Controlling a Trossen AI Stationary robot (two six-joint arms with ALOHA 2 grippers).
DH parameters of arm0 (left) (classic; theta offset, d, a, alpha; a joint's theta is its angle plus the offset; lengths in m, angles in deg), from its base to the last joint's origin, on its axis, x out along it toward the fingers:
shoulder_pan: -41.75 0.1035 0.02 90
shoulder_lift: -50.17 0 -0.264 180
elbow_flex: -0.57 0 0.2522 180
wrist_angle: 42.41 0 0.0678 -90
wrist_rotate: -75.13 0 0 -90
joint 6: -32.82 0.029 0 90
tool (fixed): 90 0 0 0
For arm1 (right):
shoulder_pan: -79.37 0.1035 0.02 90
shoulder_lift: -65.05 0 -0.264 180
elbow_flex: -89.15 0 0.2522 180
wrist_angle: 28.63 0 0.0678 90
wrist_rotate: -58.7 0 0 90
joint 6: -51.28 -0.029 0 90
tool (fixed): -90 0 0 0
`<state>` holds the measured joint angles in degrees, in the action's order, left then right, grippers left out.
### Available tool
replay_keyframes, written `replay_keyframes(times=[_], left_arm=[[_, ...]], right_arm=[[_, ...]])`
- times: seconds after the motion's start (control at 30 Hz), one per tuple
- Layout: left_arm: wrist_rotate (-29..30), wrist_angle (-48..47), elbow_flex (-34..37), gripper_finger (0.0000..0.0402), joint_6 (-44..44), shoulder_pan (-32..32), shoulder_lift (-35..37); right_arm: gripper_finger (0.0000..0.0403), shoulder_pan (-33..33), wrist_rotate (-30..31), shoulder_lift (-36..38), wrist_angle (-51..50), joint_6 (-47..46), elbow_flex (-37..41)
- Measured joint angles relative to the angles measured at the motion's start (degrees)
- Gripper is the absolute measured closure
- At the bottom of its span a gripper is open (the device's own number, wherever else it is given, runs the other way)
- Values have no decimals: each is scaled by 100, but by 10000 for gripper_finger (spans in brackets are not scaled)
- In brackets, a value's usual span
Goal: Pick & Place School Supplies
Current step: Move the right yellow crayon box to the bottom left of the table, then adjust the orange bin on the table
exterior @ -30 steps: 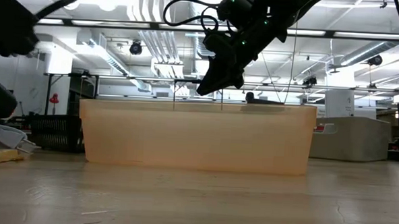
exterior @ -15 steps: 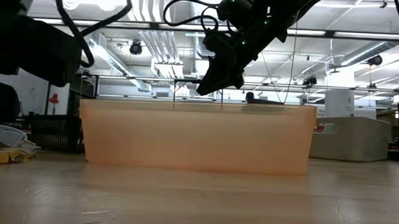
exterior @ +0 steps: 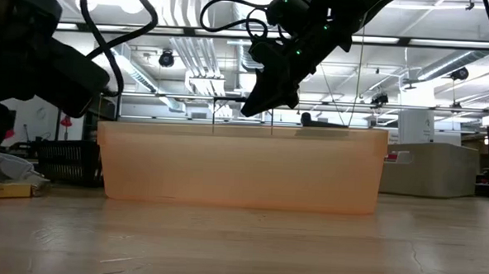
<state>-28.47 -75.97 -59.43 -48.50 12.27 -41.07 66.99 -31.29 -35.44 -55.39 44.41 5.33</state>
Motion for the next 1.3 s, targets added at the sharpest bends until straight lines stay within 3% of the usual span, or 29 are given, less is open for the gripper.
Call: replay_keyframes(times=[0.37,0.53,0.67,0.8,1.0,1.1,1.3], left_arm=[[175,-784,-384,262,53,101,17],[145,-975,-891,262,572,101,20],[38,-1312,-1350,262,1829,103,25],[-157,-1596,-1669,261,4241,89,26],[-206,-1728,-1605,263,6473,101,33],[-293,-1735,-1482,263,7081,176,33],[-975,-1898,-1216,264,7435,535,33]], right_arm=[[318,2,0,0,0,0,0],[324,2,0,0,0,0,0],[332,2,0,0,-2,0,0],[335,1,1,0,-1,0,0],[326,2,2,0,0,0,0],[322,2,0,0,0,0,0],[318,1,0,0,0,0,0]])
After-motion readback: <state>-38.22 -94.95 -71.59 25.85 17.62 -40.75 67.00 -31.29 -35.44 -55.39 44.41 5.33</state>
